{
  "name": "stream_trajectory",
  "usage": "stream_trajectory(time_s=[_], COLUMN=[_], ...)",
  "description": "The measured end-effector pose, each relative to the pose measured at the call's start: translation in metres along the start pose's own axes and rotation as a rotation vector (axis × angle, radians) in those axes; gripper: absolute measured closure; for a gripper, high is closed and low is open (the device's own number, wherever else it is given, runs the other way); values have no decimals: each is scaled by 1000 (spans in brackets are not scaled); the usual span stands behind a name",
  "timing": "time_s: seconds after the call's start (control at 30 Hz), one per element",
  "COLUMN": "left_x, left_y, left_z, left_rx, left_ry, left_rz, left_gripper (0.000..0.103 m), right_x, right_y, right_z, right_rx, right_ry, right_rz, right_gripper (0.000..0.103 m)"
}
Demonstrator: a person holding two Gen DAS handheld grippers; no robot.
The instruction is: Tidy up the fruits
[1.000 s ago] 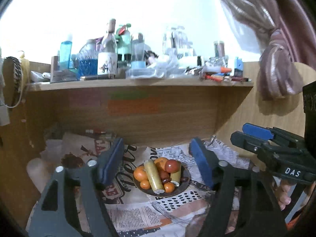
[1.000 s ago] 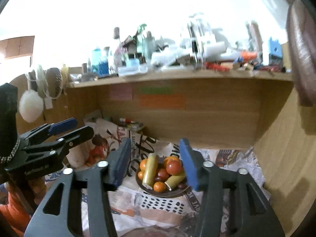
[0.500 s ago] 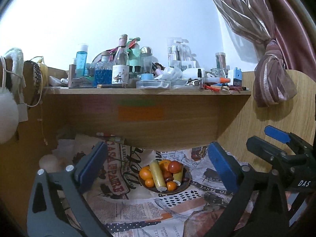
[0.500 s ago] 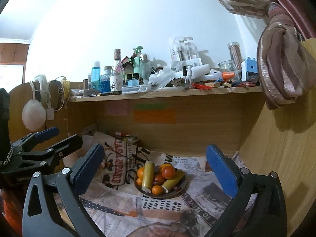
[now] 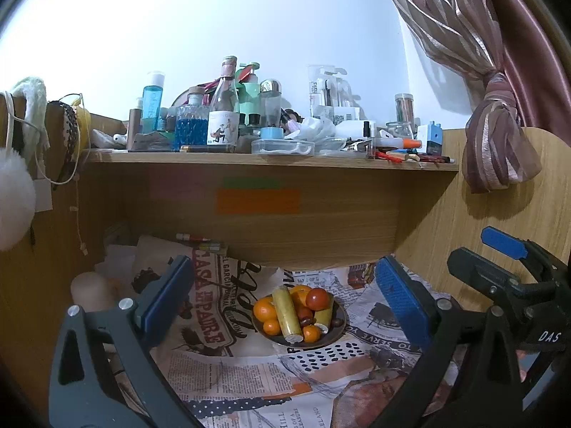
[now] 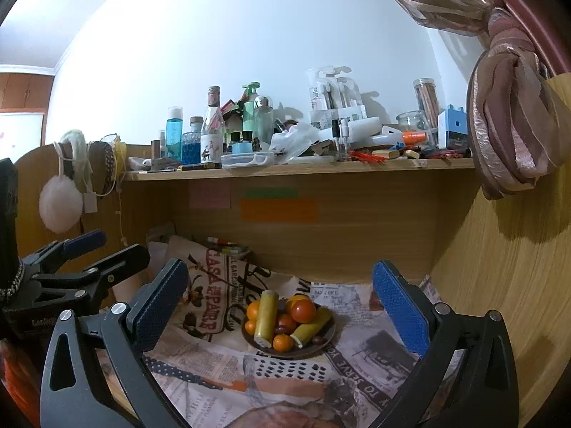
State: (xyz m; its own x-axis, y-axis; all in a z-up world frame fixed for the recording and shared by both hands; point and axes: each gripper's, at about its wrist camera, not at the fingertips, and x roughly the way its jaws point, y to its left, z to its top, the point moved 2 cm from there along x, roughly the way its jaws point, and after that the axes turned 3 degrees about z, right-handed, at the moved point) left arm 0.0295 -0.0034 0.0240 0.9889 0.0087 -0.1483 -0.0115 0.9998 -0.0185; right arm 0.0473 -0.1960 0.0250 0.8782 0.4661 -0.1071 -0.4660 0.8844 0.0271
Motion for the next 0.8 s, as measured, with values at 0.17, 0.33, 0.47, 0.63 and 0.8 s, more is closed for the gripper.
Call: stream_trajectory(time_s=[0.17, 0.33, 0.47, 0.63, 0.8], left_x=[2, 4, 4, 4, 5], left_y=[-1, 0, 1, -1, -2], left_z=[-2, -2, -3, -3, -3], left_rx=[-3, -10, -11, -10, -12], left_ry=[7, 10, 10, 11, 10], left_rz=[5, 6, 6, 9, 5], left_gripper=[0, 0, 0, 0, 0], right_x=[2, 4, 5, 5, 5], right_y=[2, 1, -1, -1, -2], right_z=[-1, -1, -1, -1, -2], right_rx=[-10, -5, -3, -3, -3], right_ry=[4, 8, 11, 10, 9], right_rz=[-1, 1, 0, -3, -4], right_gripper=[0, 0, 0, 0, 0])
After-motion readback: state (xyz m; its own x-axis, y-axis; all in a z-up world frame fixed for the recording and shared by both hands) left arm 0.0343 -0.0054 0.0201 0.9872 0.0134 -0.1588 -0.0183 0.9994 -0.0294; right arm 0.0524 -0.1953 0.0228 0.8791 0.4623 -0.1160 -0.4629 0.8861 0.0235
